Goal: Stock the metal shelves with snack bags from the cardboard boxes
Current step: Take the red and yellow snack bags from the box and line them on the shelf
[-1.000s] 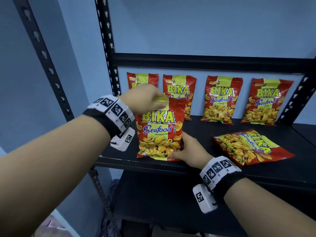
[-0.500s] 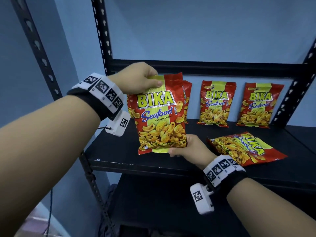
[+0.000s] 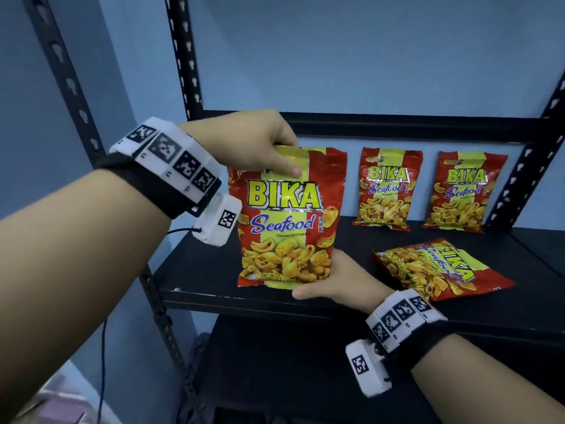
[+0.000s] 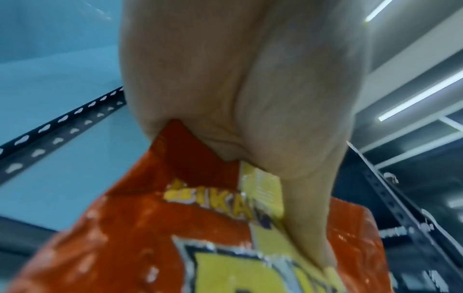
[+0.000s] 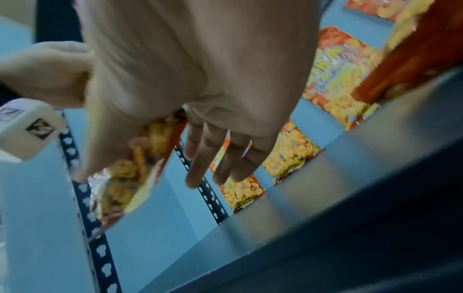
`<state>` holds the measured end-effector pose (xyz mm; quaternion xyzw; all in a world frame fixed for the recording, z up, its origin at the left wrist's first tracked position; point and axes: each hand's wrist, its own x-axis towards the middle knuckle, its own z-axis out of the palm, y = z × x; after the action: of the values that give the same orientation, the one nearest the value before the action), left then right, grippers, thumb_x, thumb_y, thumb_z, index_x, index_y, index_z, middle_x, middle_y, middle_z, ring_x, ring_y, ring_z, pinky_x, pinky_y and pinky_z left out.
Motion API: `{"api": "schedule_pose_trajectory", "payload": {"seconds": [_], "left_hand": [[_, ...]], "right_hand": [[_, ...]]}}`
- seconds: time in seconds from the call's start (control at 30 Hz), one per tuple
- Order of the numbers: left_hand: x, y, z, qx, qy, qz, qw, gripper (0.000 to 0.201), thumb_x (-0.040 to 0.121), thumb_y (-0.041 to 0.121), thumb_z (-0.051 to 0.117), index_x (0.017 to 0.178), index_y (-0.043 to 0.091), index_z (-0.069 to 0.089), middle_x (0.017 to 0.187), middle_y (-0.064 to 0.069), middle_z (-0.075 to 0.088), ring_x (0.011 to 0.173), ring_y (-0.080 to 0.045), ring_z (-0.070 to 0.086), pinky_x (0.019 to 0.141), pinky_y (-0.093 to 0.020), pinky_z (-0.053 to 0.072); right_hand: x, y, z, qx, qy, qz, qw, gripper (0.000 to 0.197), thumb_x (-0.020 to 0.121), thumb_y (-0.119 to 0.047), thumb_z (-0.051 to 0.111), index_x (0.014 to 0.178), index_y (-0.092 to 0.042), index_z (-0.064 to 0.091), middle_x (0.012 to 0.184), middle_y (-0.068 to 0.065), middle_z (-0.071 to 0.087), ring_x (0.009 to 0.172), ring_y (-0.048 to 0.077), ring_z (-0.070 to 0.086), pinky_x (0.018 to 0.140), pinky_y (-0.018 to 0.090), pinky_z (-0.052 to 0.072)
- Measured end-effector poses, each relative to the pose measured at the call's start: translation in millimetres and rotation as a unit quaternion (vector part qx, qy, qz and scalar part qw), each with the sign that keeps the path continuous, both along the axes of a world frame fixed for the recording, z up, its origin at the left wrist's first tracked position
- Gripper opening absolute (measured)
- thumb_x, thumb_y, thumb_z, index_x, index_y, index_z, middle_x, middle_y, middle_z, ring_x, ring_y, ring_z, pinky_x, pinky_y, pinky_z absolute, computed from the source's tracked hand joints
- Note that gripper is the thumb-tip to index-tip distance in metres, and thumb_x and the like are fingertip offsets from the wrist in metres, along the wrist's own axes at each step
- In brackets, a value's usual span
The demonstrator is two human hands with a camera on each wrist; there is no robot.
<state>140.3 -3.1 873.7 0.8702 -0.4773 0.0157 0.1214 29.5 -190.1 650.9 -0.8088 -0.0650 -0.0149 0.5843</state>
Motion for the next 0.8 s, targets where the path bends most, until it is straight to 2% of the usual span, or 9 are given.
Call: {"api": "schedule_pose_trajectory", "payload": {"seconds": [0.13, 0.2, 0.27, 0.33, 0.43, 0.5, 0.6, 0.67, 0.8], "left_hand": [[3.2, -6.3, -15.3, 0.048, -0.049, 0.007, 0.998, 0.027, 0.087, 0.050, 0.075, 0.080, 0.025, 0.072, 0.068, 0.006, 0.068, 0.056, -0.001, 0.060, 0.049, -0.020, 0.040], [3.2, -9.4, -26.8, 0.050, -0.035, -0.015, 0.998, 0.030, 0.086, 0.049, 0.077, 0.076, 0.022, 0.071, 0.064, 0.004, 0.063, 0.053, -0.003, 0.054, 0.045, -0.017, 0.035], [0.9, -10.0, -34.2, 0.008, -0.005, -0.031, 0.999, 0.031, 0.083, 0.049, 0.080, 0.075, 0.021, 0.071, 0.065, 0.003, 0.064, 0.053, -0.003, 0.054, 0.047, -0.018, 0.036], [-1.8, -7.1, -41.4, -0.074, 0.025, -0.019, 0.997, 0.032, 0.073, 0.050, 0.087, 0.084, 0.025, 0.071, 0.071, 0.006, 0.069, 0.058, -0.003, 0.060, 0.055, -0.023, 0.045], [9.9, 5.7, -67.8, -0.217, 0.102, 0.066, 0.969, 0.075, 0.053, 0.055, 0.097, 0.111, 0.028, 0.059, 0.099, 0.006, 0.072, 0.085, -0.006, 0.068, 0.073, -0.030, 0.056], [14.9, 13.8, -92.6, -0.255, 0.223, 0.092, 0.936, 0.090, 0.051, 0.055, 0.098, 0.123, 0.022, 0.056, 0.113, -0.003, 0.074, 0.098, -0.018, 0.073, 0.084, -0.040, 0.061], [7.7, 16.1, -119.1, -0.251, 0.349, 0.059, 0.901, 0.044, 0.079, 0.030, 0.084, 0.116, 0.010, 0.071, 0.107, -0.004, 0.079, 0.099, -0.021, 0.076, 0.098, -0.047, 0.057], [5.5, 16.7, -127.2, -0.267, 0.313, 0.048, 0.910, 0.028, 0.086, 0.022, 0.081, 0.111, 0.011, 0.076, 0.103, -0.005, 0.079, 0.097, -0.024, 0.076, 0.098, -0.049, 0.057], [14.0, 21.6, -128.8, -0.283, 0.206, 0.045, 0.936, 0.019, 0.079, 0.032, 0.088, 0.084, 0.015, 0.081, 0.084, -0.019, 0.075, 0.083, -0.042, 0.070, 0.080, -0.055, 0.058]], "right_hand": [[-5.9, 5.5, 35.3, 0.076, -0.082, -0.063, 0.992, 0.052, 0.081, -0.032, 0.079, 0.129, -0.024, 0.061, 0.119, -0.013, 0.074, 0.111, 0.005, 0.069, 0.092, 0.021, 0.053], [-1.8, 4.9, 52.1, 0.121, -0.113, -0.089, 0.982, 0.043, 0.083, -0.028, 0.078, 0.122, -0.016, 0.065, 0.111, -0.003, 0.077, 0.105, 0.013, 0.073, 0.087, 0.027, 0.057], [4.8, 3.2, 60.6, 0.099, -0.113, -0.105, 0.983, 0.030, 0.084, -0.021, 0.082, 0.111, -0.014, 0.071, 0.102, 0.002, 0.079, 0.096, 0.020, 0.076, 0.085, 0.037, 0.059], [10.3, -1.0, 60.5, 0.074, -0.108, -0.123, 0.984, 0.019, 0.086, -0.019, 0.083, 0.103, -0.014, 0.074, 0.095, 0.005, 0.079, 0.090, 0.024, 0.077, 0.084, 0.046, 0.061], [12.4, -10.9, 58.6, 0.082, -0.107, -0.158, 0.978, 0.024, 0.087, -0.019, 0.083, 0.109, -0.013, 0.074, 0.099, 0.012, 0.078, 0.093, 0.035, 0.076, 0.087, 0.059, 0.060], [10.0, -14.0, 58.6, 0.110, -0.115, -0.170, 0.972, 0.020, 0.087, -0.013, 0.082, 0.105, -0.009, 0.076, 0.100, 0.013, 0.078, 0.094, 0.035, 0.076, 0.090, 0.059, 0.059], [7.9, -11.7, 59.2, 0.122, -0.120, -0.178, 0.969, 0.020, 0.084, -0.008, 0.082, 0.103, -0.006, 0.077, 0.099, 0.010, 0.079, 0.095, 0.029, 0.076, 0.090, 0.049, 0.061], [8.8, -14.9, 60.3, 0.069, -0.125, -0.176, 0.974, 0.017, 0.085, -0.011, 0.083, 0.101, -0.010, 0.079, 0.097, 0.006, 0.080, 0.092, 0.022, 0.076, 0.085, 0.041, 0.060], [6.4, -27.0, 73.1, -0.101, -0.112, -0.139, 0.979, 0.008, 0.091, -0.020, 0.078, 0.085, -0.014, 0.079, 0.080, 0.008, 0.075, 0.073, 0.020, 0.071, 0.070, 0.034, 0.052]]}}
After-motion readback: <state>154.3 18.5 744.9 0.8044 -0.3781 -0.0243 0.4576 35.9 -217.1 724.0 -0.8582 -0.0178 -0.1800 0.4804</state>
